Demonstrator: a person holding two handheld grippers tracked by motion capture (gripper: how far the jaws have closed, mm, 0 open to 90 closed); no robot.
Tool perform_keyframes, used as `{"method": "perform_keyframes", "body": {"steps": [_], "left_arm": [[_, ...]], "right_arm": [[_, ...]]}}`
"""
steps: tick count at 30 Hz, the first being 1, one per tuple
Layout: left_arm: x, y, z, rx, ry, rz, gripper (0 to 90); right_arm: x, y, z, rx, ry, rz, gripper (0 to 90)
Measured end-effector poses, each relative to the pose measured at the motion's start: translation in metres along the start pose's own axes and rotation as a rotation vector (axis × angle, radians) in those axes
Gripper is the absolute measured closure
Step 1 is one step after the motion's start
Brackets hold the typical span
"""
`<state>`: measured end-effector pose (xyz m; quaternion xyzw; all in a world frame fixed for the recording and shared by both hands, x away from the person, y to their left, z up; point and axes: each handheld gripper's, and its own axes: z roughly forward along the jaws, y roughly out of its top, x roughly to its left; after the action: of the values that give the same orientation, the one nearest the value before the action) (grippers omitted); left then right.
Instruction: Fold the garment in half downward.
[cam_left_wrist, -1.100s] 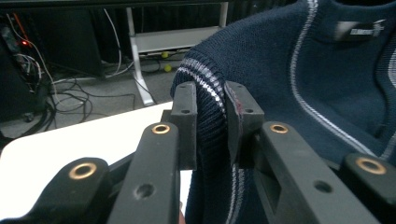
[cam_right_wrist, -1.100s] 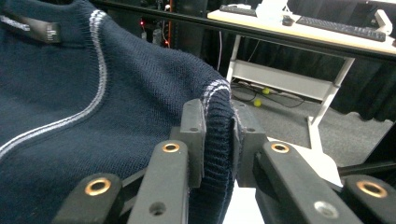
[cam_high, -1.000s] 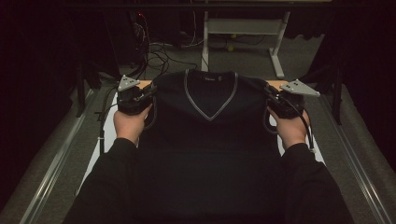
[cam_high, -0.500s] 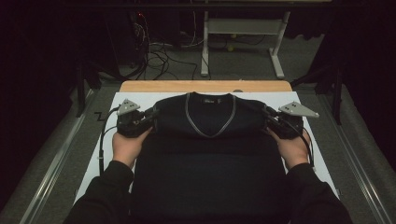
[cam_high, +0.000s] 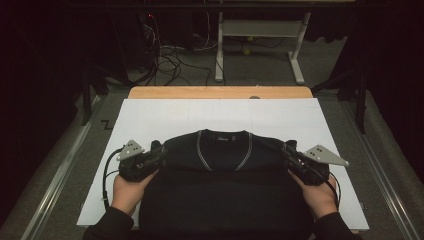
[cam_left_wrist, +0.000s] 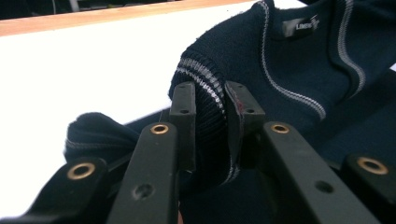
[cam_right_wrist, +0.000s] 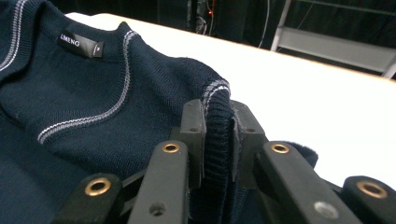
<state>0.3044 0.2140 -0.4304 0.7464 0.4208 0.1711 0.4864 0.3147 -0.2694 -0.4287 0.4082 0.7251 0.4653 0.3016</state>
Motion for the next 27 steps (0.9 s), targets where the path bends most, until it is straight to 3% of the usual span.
{"method": "perform_keyframes", "body": {"steps": [6, 9, 12, 14, 20, 23, 25, 26, 27], "left_arm": [[-0.019, -0.024, -0.017, -0.001, -0.011, 0.080, 71.3], [-0.025, -0.037, -0.027, -0.013, -0.043, 0.059, 71.3], [-0.032, -0.042, -0.034, -0.003, -0.055, 0.054, 71.3], [-0.036, -0.045, -0.040, -0.015, -0.084, 0.027, 71.2], [-0.053, -0.048, -0.060, -0.014, -0.095, 0.054, 71.0], [-0.056, -0.054, -0.063, 0.027, -0.072, 0.078, 70.9], [-0.050, -0.060, -0.057, 0.082, -0.075, 0.050, 70.4], [-0.046, -0.063, -0.053, 0.114, -0.081, 0.025, 69.7], [-0.044, -0.065, -0.049, 0.139, -0.085, 0.015, 69.7]], "right_arm": [[0.008, -0.020, -0.020, -0.011, 0.023, 0.006, 78.5], [0.016, -0.025, -0.034, -0.015, 0.039, -0.023, 78.4], [0.020, -0.031, -0.047, -0.013, 0.054, -0.014, 78.4], [0.023, -0.035, -0.057, -0.016, 0.064, -0.010, 78.4], [0.029, -0.041, -0.081, -0.022, 0.059, 0.007, 78.4], [0.031, -0.046, -0.087, -0.001, 0.068, 0.017, 78.4], [0.031, -0.049, -0.085, 0.024, 0.070, 0.017, 78.4], [0.030, -0.052, -0.080, 0.066, 0.076, 0.017, 77.9], [0.030, -0.052, -0.080, 0.066, 0.076, 0.017, 77.9]]}}
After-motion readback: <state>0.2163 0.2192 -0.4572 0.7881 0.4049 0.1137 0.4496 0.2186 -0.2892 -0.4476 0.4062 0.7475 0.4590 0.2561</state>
